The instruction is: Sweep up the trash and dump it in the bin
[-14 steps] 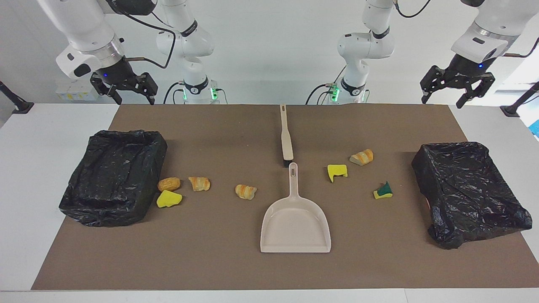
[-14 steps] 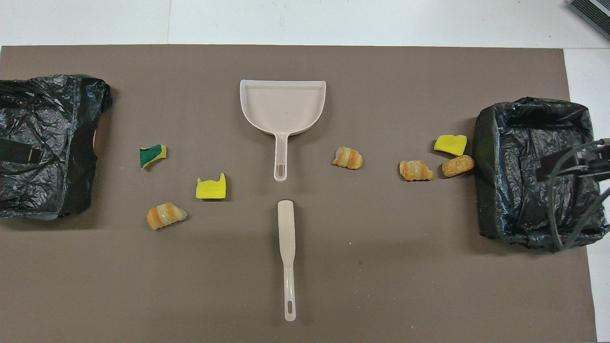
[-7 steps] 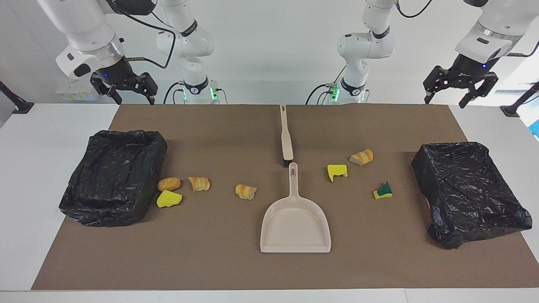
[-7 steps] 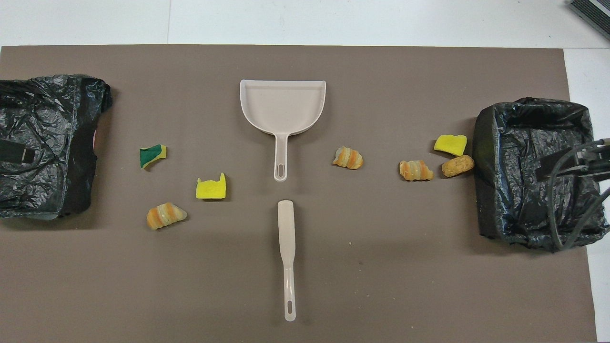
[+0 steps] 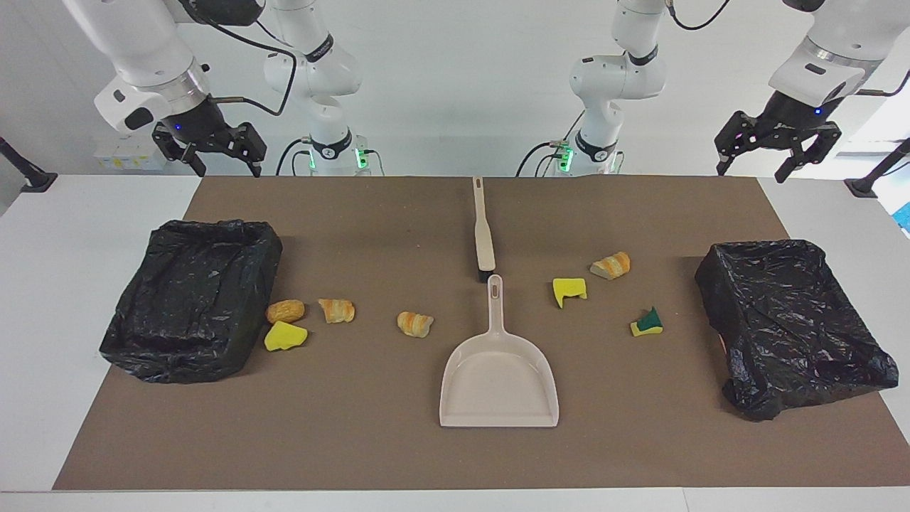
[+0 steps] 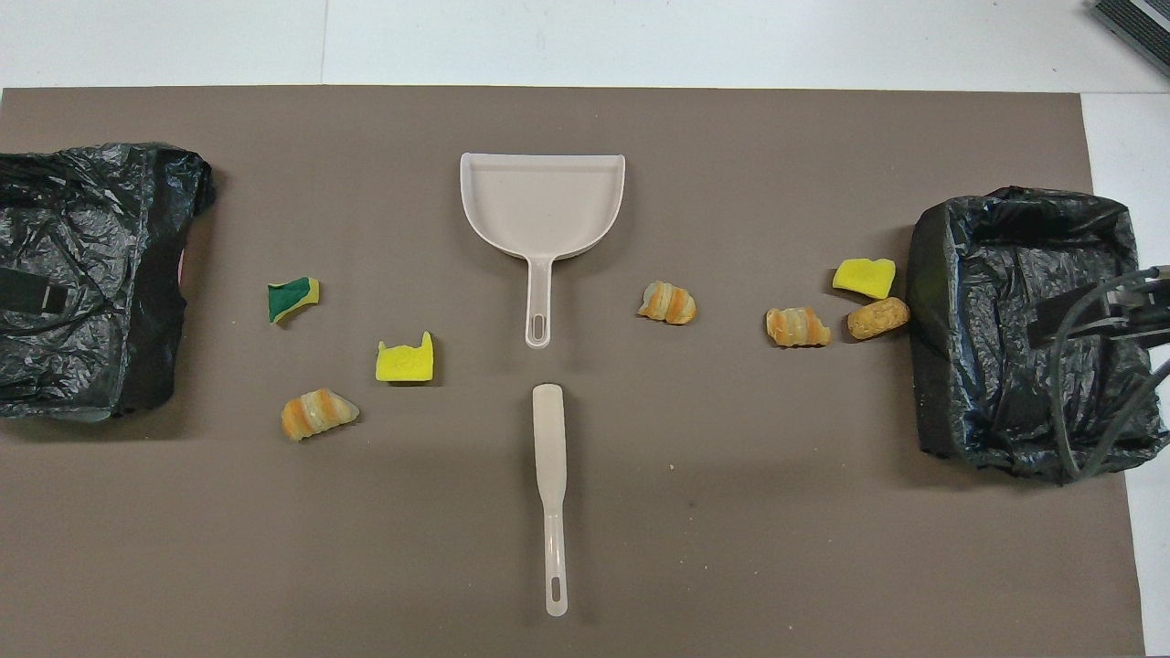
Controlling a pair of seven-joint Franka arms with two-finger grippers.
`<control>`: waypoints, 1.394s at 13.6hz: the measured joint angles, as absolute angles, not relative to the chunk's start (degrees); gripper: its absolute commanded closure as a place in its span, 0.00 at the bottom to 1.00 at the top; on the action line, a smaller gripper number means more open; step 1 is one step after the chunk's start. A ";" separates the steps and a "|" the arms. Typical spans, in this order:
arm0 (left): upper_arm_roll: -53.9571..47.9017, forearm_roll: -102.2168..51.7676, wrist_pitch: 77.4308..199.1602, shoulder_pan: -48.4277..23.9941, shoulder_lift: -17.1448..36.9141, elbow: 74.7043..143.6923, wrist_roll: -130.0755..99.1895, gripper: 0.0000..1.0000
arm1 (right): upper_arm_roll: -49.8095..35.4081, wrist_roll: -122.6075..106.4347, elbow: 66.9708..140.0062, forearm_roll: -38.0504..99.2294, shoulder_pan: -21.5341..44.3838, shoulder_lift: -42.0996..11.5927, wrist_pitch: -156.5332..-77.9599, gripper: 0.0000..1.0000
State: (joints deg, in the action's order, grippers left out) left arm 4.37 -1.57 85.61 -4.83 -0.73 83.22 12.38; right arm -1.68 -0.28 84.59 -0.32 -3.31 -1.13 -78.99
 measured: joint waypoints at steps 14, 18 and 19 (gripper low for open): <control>1.24 -1.77 86.59 -7.71 -4.18 89.41 11.83 0.00 | -4.06 -0.54 82.33 -2.03 -2.39 -2.24 -77.37 0.00; 0.89 -1.82 87.53 -14.96 -4.77 91.34 3.05 0.00 | -7.34 4.64 81.75 -0.85 -1.04 -3.11 -77.90 0.00; 0.83 -1.84 88.61 -17.11 -4.83 92.42 0.39 0.00 | -7.58 7.84 81.74 -0.17 0.19 -3.32 -79.06 0.00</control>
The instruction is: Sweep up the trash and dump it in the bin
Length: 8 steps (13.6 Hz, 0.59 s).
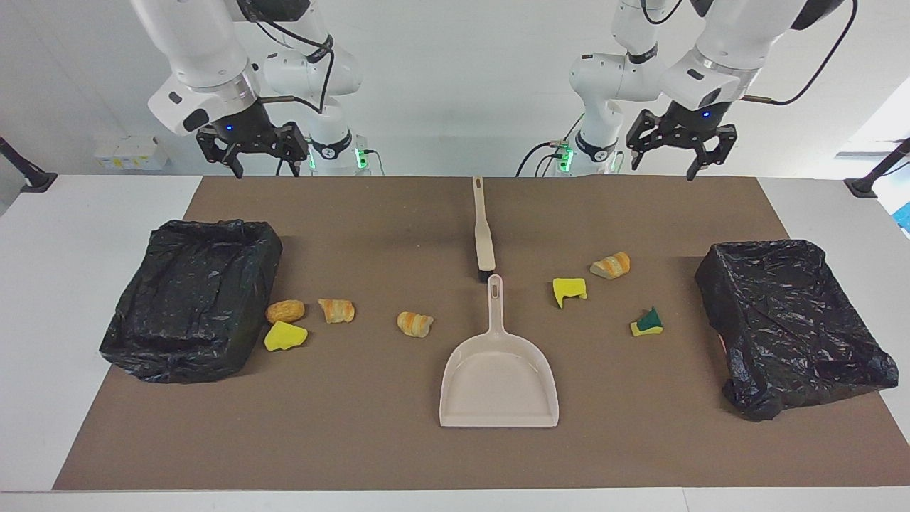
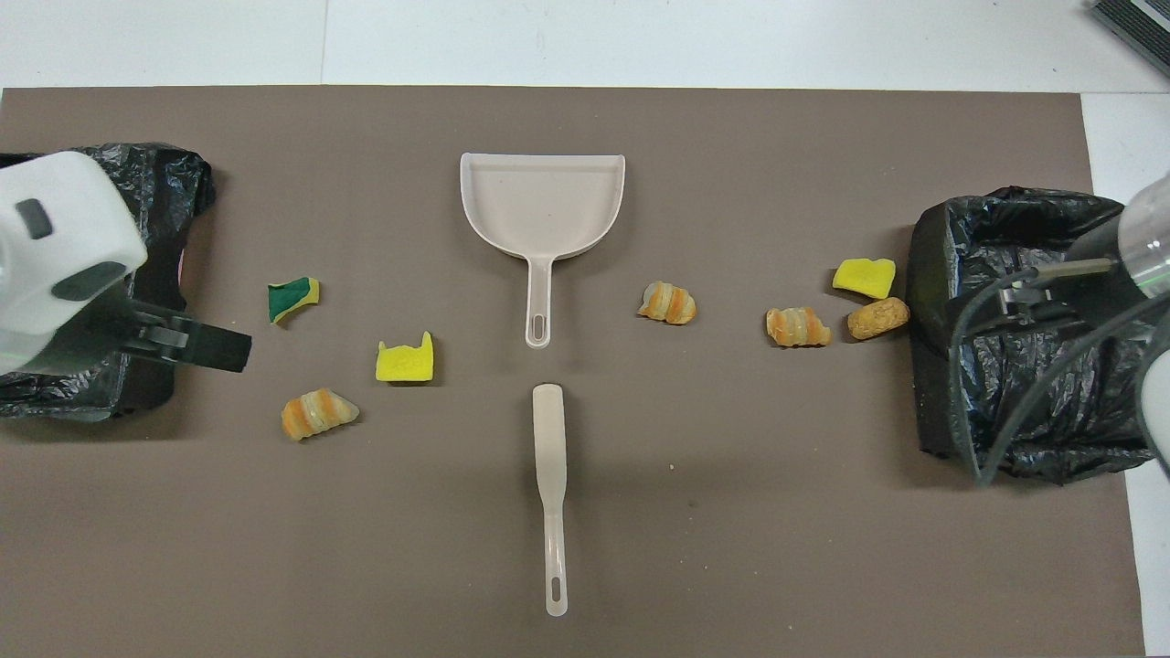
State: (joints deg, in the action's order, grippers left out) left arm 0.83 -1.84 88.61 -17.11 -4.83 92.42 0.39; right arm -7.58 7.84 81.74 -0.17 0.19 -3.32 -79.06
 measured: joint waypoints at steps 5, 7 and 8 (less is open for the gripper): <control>0.64 -1.87 93.67 -27.68 -5.67 101.60 -10.04 0.00 | -7.81 16.51 81.98 1.92 6.43 -7.71 -83.76 0.00; 0.64 -1.88 98.74 -31.35 -7.93 108.55 -14.06 0.00 | -7.82 18.85 81.99 4.19 8.10 -10.50 -86.77 0.00; 0.62 -1.88 101.55 -33.09 -9.29 112.39 -16.99 0.00 | -7.82 19.35 81.97 4.71 9.10 -11.76 -88.50 0.00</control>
State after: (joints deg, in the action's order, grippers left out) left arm 0.62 -1.88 101.55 -33.09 -9.29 112.39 -16.99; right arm -7.82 19.35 81.97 4.71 9.10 -11.76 -88.50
